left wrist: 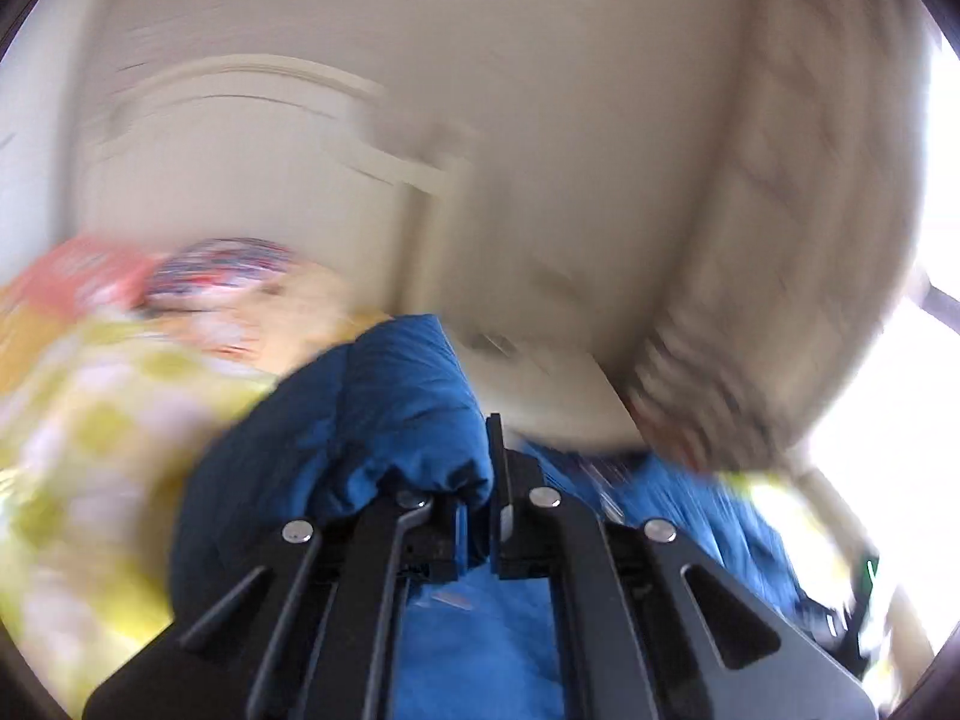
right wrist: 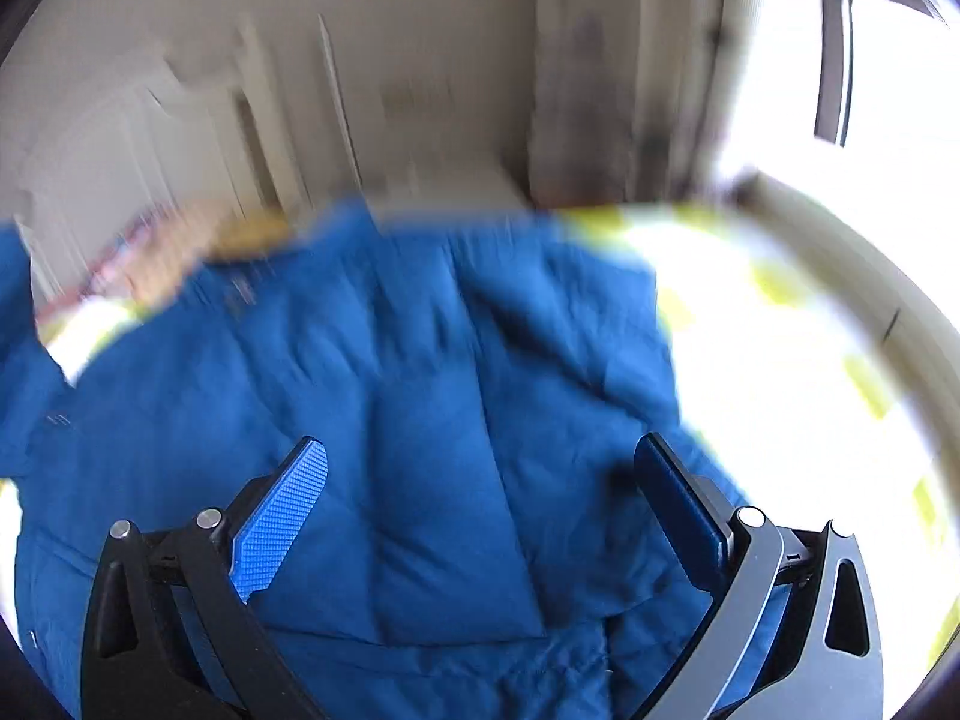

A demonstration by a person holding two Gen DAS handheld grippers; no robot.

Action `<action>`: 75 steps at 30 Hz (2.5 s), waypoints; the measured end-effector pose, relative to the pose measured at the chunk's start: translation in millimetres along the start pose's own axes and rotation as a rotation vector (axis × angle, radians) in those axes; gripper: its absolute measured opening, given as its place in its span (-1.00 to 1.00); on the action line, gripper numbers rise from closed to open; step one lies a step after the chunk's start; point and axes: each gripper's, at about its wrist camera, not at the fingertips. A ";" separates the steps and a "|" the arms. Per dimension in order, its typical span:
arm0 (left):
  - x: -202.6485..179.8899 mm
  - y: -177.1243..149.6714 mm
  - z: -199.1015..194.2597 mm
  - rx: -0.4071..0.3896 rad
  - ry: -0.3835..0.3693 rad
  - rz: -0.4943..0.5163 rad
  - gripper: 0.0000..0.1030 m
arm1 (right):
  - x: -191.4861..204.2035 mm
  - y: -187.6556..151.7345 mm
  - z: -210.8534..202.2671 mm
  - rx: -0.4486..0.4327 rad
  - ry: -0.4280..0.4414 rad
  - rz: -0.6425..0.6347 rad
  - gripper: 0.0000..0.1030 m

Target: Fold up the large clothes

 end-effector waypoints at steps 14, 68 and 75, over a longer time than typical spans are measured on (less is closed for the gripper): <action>-140.7 -129.0 70.4 0.367 -0.021 0.528 0.56 | -37.6 7.4 8.7 -0.013 0.059 0.164 0.91; 93.2 -133.8 10.9 0.349 0.380 -0.140 0.93 | 101.9 35.7 -83.5 -0.290 0.432 -0.207 -0.36; 93.9 -134.5 10.3 0.348 0.379 -0.141 0.93 | -20.2 23.6 34.3 0.146 0.443 0.267 -0.30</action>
Point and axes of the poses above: each gripper's, at about its wrist camera, not at the fingertips, and z roughly the way its jaws point, x to its left, y to its top, and after that the axes turned 11 degrees about -y, right-handed
